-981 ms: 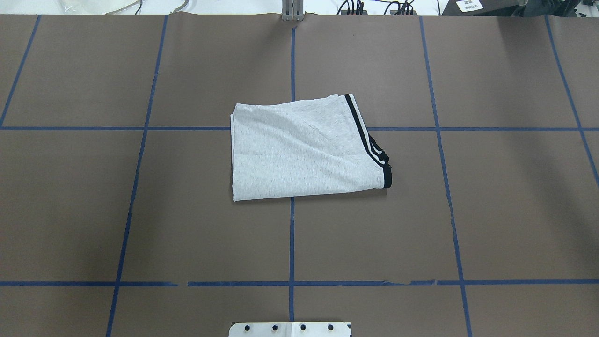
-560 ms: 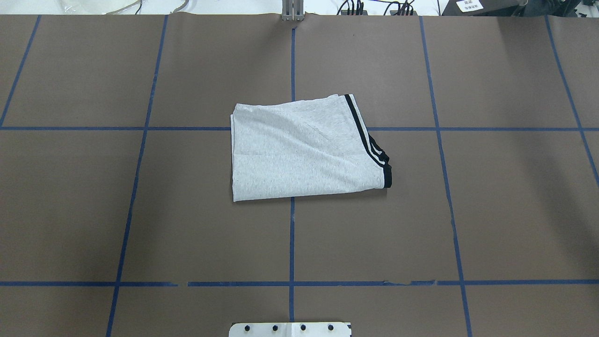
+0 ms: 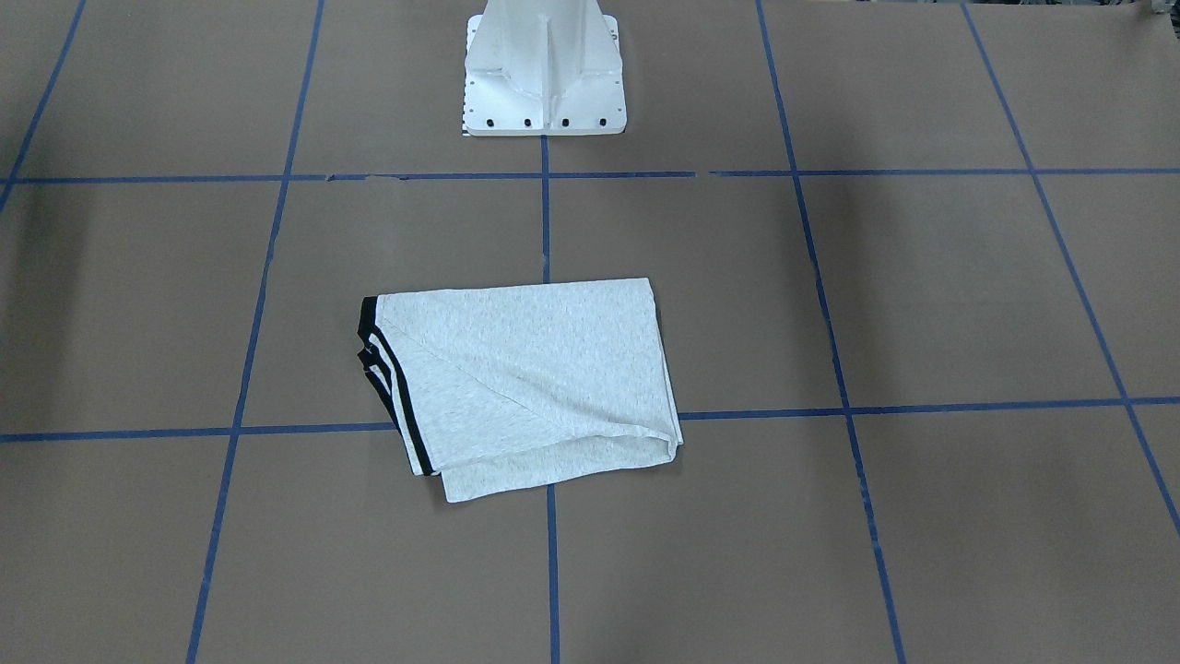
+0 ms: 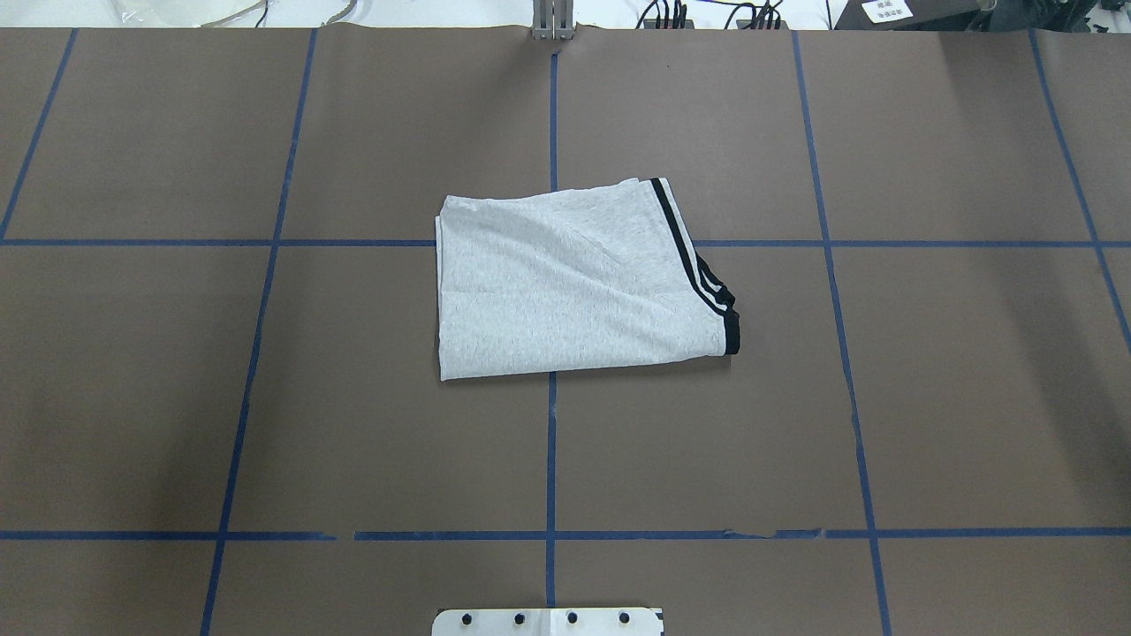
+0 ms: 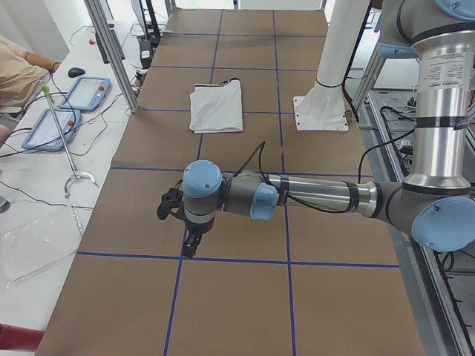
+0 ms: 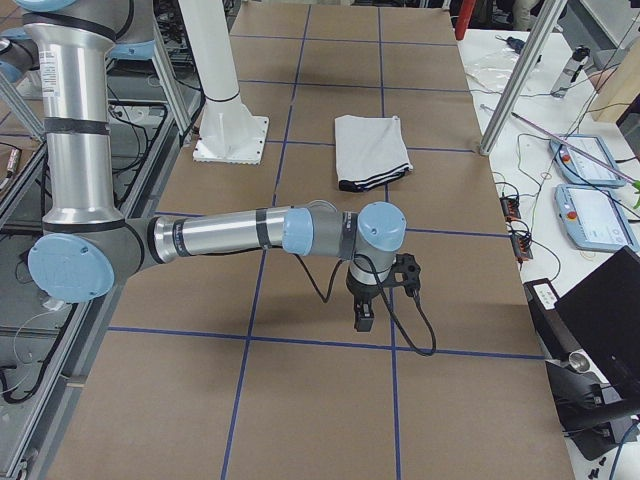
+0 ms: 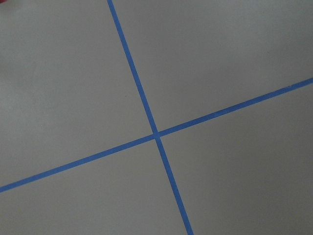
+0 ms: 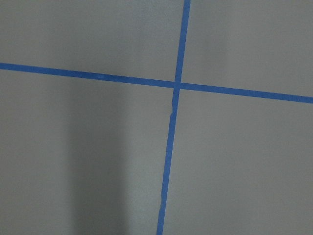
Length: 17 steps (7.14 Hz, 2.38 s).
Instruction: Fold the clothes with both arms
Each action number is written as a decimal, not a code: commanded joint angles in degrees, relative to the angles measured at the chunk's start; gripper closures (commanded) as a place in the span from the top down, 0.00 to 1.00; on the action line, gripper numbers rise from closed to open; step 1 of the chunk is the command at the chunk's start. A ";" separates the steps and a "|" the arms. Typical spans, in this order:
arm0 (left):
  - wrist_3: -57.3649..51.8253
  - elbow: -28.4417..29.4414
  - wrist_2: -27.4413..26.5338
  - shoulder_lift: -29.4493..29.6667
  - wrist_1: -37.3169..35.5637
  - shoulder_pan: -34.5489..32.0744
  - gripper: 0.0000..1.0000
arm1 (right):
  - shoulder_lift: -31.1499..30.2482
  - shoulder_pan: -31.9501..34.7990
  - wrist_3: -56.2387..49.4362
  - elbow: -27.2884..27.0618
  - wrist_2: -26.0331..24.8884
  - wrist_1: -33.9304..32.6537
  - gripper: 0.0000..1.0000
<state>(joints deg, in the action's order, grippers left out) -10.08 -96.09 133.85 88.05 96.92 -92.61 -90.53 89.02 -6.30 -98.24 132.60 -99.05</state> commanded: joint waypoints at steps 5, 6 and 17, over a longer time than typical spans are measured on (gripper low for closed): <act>0.06 -0.32 0.01 -0.07 0.46 -1.52 1.00 | -0.70 -0.42 0.68 0.59 2.30 3.25 1.00; -0.03 -0.41 -0.08 0.02 0.55 -1.52 1.00 | -0.70 -0.42 0.68 0.59 2.48 3.25 1.00; -0.03 -7.61 -0.69 -3.06 0.37 -2.04 1.00 | -0.70 -0.60 0.68 -0.28 2.31 3.25 1.00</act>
